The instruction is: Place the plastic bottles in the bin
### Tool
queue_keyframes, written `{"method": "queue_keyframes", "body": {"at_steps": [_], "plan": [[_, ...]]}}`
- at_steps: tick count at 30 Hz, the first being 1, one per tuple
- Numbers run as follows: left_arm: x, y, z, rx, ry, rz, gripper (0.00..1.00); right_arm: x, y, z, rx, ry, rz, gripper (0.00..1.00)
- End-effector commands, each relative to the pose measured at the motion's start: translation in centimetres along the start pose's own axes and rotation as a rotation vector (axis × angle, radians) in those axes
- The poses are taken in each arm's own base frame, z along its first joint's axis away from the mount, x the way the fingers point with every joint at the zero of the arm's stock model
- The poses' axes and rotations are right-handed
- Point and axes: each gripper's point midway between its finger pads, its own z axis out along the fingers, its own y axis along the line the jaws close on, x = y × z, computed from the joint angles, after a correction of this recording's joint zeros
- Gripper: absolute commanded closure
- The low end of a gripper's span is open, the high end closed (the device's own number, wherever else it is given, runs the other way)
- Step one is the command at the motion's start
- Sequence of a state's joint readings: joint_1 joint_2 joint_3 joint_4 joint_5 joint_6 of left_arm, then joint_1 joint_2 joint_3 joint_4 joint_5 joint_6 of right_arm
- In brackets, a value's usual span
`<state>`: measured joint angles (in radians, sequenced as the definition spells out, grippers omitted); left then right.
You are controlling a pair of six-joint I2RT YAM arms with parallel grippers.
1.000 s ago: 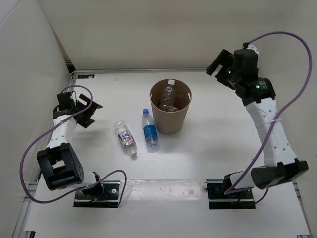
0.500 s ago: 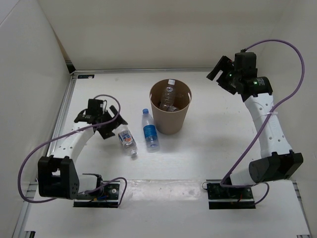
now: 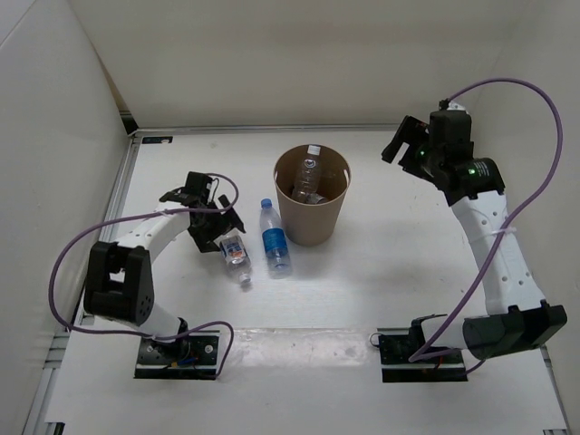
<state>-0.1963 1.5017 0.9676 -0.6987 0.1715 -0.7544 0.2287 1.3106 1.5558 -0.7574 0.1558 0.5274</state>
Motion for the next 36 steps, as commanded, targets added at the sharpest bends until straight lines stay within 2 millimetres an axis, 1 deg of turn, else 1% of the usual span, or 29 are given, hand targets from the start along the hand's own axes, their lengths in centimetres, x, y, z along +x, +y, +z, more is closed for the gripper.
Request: {"method": "queue_keyframes", "body": {"at_steps": [1,2,4,7,9,11,12,13,14,15,17,18,19,20,21,22,23,25,26,27,28,29,30,31,32,33,34,35,36], "plan": [[-0.1,-1.2,0.1,0.000,-0.002,0.045,0.00,-0.8,-0.8,-1.3,0.024,-0.059,-0.029,0.10],[0.2,-1.0,0.4,0.000,0.010,0.038,0.00,-0.3,-1.3,-1.0,0.036,-0.046,-0.034,0.10],[0.6,-0.7,1.0,-0.013,0.036,0.018,0.00,-0.4,-1.7,-1.7,0.043,-0.063,-0.032,0.10],[1.2,0.0,1.6,-0.030,0.055,0.004,0.00,-0.2,-2.6,-1.9,0.078,-0.068,-0.034,0.10],[1.3,0.0,1.7,-0.025,0.054,0.004,0.05,-0.2,-2.8,-1.9,0.087,-0.069,-0.035,0.10],[1.5,-0.1,2.0,-0.011,0.061,0.003,0.13,0.1,-2.5,-1.8,0.077,-0.061,-0.037,0.10],[1.5,-0.4,2.3,0.016,0.056,0.003,0.22,0.0,-2.3,-1.6,0.066,-0.064,-0.038,0.10],[1.7,-0.7,2.4,0.034,0.063,0.003,0.28,0.2,-2.3,-1.6,0.064,-0.052,-0.036,0.10],[2.0,-0.6,2.6,0.037,0.073,-0.007,0.33,0.3,-2.2,-1.5,0.061,-0.049,-0.034,0.10],[1.7,-1.1,2.6,0.066,0.067,-0.002,0.42,0.3,-2.1,-1.5,0.061,-0.048,-0.033,0.10],[1.3,-1.5,2.2,0.080,0.044,0.054,0.43,0.3,-2.2,-1.1,0.066,-0.042,-0.023,0.10],[-0.4,-2.3,1.3,0.087,-0.018,0.082,0.43,0.1,-2.0,-1.1,0.064,-0.046,-0.018,0.10],[-1.0,-2.3,0.5,0.080,-0.041,0.127,0.43,0.2,-1.9,-1.0,0.059,-0.042,-0.017,0.10],[-2.3,-3.2,-0.7,0.086,-0.086,0.153,0.43,0.1,-1.9,-0.9,0.060,-0.040,-0.016,0.10],[-4.5,-3.8,-2.5,0.075,-0.177,0.237,0.43,-0.1,-1.9,-1.0,0.059,-0.043,-0.012,0.10],[-6.4,-5.0,-4.3,0.094,-0.240,0.264,0.43,-0.1,-1.9,-0.9,0.061,-0.042,-0.009,0.10],[-7.6,-5.5,-5.7,0.102,-0.293,0.280,0.43,-0.1,-1.9,-1.0,0.061,-0.042,-0.008,0.10],[-11.3,-7.3,-9.6,0.109,-0.438,0.340,0.43,0.0,-2.2,-0.7,0.072,-0.036,0.008,0.10],[-12.7,-7.5,-10.9,0.117,-0.485,0.342,0.43,0.2,-2.3,-0.6,0.075,-0.030,0.019,0.10],[-13.3,-8.0,-11.8,0.126,-0.514,0.353,0.43,0.0,-2.3,-0.6,0.072,-0.034,0.034,0.10],[-15.1,-9.6,-14.5,0.151,-0.593,0.390,0.43,0.0,-2.5,-0.5,0.079,-0.028,0.039,0.10],[-15.8,-9.9,-15.4,0.158,-0.616,0.392,0.43,0.2,-2.5,-0.3,0.078,-0.021,0.043,0.10],[-16.7,-11.0,-17.2,0.182,-0.662,0.400,0.43,0.0,-2.7,-0.3,0.084,-0.022,0.055,0.10],[-17.7,-11.6,-19.1,0.181,-0.718,0.404,0.43,-0.1,-2.7,-0.3,0.082,-0.025,0.063,0.10],[-18.1,-12.1,-19.7,0.192,-0.734,0.407,0.43,-0.2,-2.7,-0.3,0.081,-0.024,0.071,0.10],[-18.8,-13.3,-21.2,0.220,-0.768,0.413,0.45,-0.2,-2.7,-0.3,0.077,-0.022,0.077,0.10],[-19.0,-13.9,-22.0,0.247,-0.782,0.407,0.45,-0.1,-2.9,-0.1,0.082,-0.019,0.082,0.10],[-19.6,-15.9,-24.6,0.313,-0.829,0.420,0.47,-0.2,-3.0,-0.1,0.080,-0.016,0.093,0.10],[-19.7,-17.2,-25.1,0.361,-0.837,0.424,0.47,-0.2,-3.0,-0.1,0.078,-0.015,0.105,0.10]]}}
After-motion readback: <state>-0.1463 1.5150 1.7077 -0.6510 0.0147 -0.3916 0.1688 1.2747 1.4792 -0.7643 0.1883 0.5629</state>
